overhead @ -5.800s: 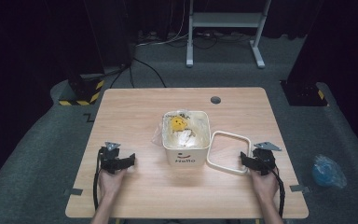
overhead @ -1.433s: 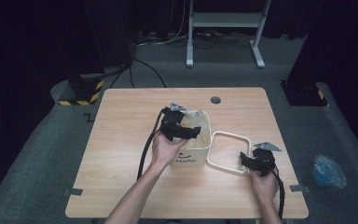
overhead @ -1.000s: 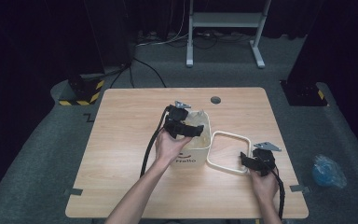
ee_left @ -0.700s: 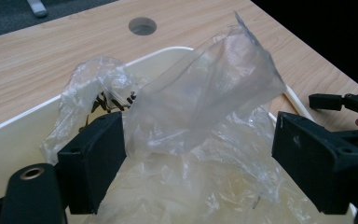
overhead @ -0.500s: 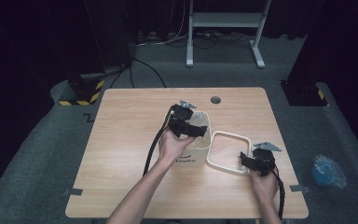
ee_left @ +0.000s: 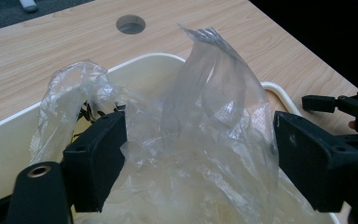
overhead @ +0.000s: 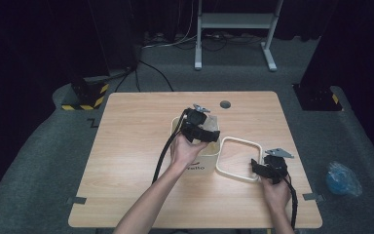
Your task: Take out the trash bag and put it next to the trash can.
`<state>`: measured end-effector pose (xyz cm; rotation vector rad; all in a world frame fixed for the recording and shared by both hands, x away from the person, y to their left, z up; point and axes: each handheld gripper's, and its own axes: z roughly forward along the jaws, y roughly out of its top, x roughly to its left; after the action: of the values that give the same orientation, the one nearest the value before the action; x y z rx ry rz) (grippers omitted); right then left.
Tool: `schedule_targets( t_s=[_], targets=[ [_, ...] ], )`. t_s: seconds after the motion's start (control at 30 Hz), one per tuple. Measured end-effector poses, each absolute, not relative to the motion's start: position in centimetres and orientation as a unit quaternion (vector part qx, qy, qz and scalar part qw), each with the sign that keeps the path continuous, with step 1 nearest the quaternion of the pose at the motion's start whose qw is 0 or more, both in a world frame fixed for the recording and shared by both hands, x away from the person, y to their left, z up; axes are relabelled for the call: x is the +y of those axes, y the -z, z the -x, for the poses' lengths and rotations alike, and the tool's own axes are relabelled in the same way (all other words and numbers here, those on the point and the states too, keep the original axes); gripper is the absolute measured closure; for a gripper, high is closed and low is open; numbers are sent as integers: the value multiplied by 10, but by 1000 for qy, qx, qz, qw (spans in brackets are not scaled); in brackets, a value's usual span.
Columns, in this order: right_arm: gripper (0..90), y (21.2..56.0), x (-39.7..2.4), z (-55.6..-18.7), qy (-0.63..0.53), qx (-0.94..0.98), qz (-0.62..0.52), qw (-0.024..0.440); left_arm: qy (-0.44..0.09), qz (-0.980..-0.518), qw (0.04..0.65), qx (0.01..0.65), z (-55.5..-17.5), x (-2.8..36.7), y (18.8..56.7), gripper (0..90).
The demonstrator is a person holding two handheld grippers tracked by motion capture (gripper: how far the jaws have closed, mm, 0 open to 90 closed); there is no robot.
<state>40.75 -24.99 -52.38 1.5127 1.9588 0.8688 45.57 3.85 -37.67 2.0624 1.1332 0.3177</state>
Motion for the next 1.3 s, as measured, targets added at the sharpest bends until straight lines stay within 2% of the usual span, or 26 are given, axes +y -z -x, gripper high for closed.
schedule_targets(
  t_s=[0.23, 0.77, 0.97, 1.3],
  targets=[
    [295, 524, -250, -408, -320, 722, -557, 257, -133, -813, 359, 439, -457, 35, 379, 292],
    [295, 524, -250, -407, -320, 722, -557, 257, -127, -821, 337, 442, -463, 31, 387, 420],
    [295, 524, -250, -407, -320, 722, -557, 256, -116, -830, 331, 433, -464, 30, 388, 562],
    [295, 524, -250, -407, -320, 722, -557, 256, -127, -840, 310, 428, -467, 32, 388, 812]
  ],
)
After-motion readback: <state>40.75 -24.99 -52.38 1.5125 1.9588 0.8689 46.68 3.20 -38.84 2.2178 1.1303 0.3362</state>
